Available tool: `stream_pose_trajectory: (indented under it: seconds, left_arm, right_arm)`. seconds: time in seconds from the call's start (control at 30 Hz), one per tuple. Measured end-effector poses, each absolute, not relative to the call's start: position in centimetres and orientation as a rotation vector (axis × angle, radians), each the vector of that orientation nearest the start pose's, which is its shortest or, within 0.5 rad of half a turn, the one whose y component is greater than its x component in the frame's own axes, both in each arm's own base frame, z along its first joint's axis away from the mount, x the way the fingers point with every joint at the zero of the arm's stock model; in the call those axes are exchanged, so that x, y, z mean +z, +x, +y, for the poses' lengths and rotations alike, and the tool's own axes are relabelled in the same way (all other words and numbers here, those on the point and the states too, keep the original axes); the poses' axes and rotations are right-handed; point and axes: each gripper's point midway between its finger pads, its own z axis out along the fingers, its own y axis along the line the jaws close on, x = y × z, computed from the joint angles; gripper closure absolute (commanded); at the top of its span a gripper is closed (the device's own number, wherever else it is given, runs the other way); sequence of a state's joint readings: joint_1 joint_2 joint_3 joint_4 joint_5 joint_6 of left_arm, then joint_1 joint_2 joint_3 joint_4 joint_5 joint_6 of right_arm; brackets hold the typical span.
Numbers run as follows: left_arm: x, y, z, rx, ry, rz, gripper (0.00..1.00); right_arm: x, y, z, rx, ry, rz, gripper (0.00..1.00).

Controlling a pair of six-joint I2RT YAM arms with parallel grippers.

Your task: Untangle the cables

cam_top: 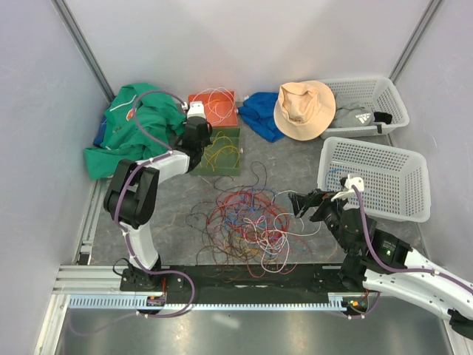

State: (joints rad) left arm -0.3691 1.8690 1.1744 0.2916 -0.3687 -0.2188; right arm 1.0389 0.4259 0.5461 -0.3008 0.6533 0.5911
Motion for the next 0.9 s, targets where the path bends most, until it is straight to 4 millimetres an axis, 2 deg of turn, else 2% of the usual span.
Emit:
stream_pose_trajectory:
  seconds: [0.1,0.13,0.2,0.23,0.33,0.37,0.47,0.5,0.6,0.7,0.8,0.83,0.9]
  left_arm:
    - [9.9,50.4,-13.4,-0.004,-0.121,1.975,0.82]
    - [9.4,50.1,-13.3,-0.003,-0.129,1.983,0.72]
    - [8.4,49.5,-13.2,-0.003,-0.147,1.998,0.62]
    - [8.1,49.2,-13.3,-0.003,-0.154,2.001,0.54]
    - [7.5,48.6,-13.9,-0.015,-0.162,2.004,0.46]
    - [7.5,48.3,-14.2,-0.024,-0.161,2.003,0.46]
    - [7.9,47.3,-15.0,-0.048,-0.152,1.997,0.56]
    - [8.4,46.9,-15.2,-0.058,-0.15,1.991,0.74]
    - [10.5,46.1,-16.0,-0.096,-0.152,1.95,0.98]
    - [12.7,45.7,-16.8,-0.134,-0.149,1.899,0.98]
    - [13.9,45.3,-17.2,-0.155,-0.147,1.872,0.84]
    - [14.0,45.2,-17.1,-0.154,-0.15,1.868,0.85]
    - [14.1,45.3,-17.1,-0.149,-0.152,1.865,0.8]
  right_arm:
    - [23.4,19.5,15.7,0.626,0.086,1.761,0.02]
    - [23.4,19.5,15.7,0.624,0.085,1.762,0.02]
    - [23.3,19.5,15.7,0.622,0.084,1.764,0.02]
    - [23.2,19.5,15.7,0.622,0.084,1.765,0.02]
    - [23.1,19.5,15.7,0.619,0.083,1.767,0.02]
    - [23.1,19.5,15.7,0.619,0.082,1.767,0.02]
    - [23.0,19.5,15.7,0.619,0.082,1.768,0.02]
    - [23.0,19.5,15.8,0.619,0.082,1.768,0.02]
    - [22.8,19.5,15.8,0.621,0.085,1.77,0.02]
    - [22.5,19.5,15.8,0.621,0.085,1.774,0.02]
    - [22.3,19.5,15.8,0.62,0.084,1.776,0.02]
    - [22.3,19.4,15.8,0.624,0.086,1.775,0.02]
    - [22.4,19.4,15.7,0.632,0.089,1.771,0.02]
